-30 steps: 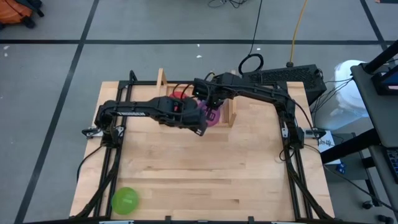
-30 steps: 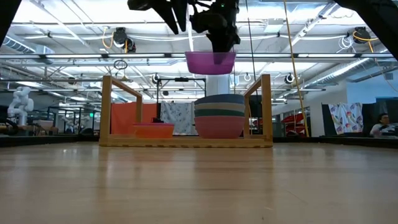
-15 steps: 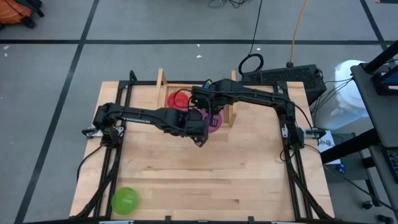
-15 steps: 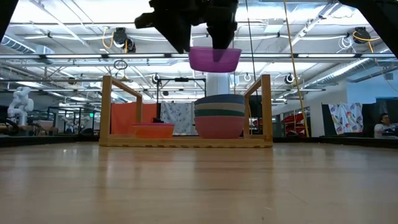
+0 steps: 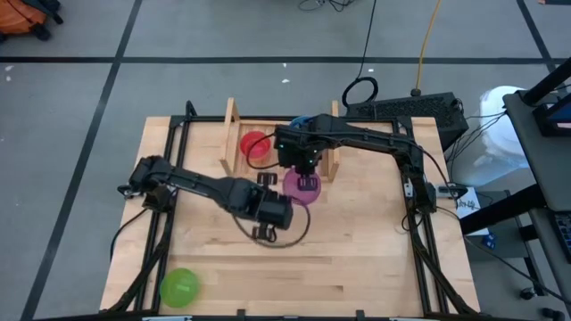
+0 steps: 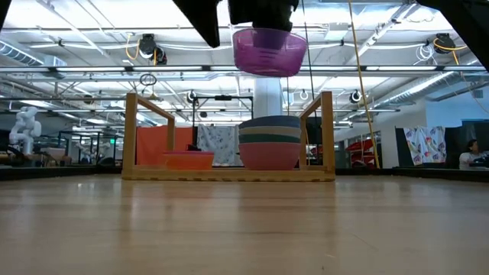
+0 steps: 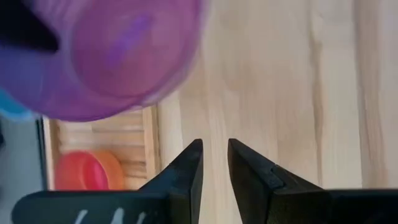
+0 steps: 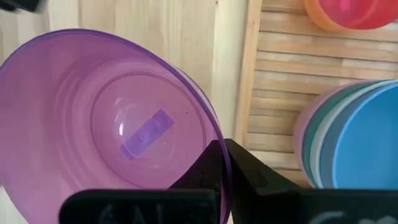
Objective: Place and stack bowls onto a shelf
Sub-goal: Stack the violet bowl onto the red bowl
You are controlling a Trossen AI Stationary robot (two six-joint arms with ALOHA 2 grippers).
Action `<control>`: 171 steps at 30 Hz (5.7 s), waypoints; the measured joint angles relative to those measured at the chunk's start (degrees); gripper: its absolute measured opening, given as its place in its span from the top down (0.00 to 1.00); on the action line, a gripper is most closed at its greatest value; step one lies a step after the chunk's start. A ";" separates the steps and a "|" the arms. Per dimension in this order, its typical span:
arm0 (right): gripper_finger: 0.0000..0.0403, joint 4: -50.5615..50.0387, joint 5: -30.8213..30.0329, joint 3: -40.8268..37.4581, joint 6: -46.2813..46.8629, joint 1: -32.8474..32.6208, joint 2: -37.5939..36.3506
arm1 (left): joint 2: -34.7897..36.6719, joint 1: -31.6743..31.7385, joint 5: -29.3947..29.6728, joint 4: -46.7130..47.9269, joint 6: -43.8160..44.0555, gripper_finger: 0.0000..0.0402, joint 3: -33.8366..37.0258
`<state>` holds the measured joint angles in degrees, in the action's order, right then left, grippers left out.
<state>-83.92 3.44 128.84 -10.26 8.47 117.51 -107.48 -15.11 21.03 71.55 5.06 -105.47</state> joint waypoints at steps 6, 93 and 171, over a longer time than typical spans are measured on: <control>1.00 -1.23 -0.17 -3.09 -2.79 0.02 -0.04 | 1.11 -2.82 1.44 -0.60 -7.75 0.80 -0.02; 1.00 18.44 5.73 -12.55 -14.83 -1.02 0.02 | 7.58 5.24 -9.32 -8.29 -54.37 0.80 7.61; 1.00 20.28 20.83 -13.09 -6.95 0.83 0.11 | 9.35 6.09 -21.83 -11.06 -52.26 0.80 8.76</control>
<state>-63.64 24.27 115.74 -17.21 9.30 117.62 -98.13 -9.02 -0.79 60.49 -47.20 -96.71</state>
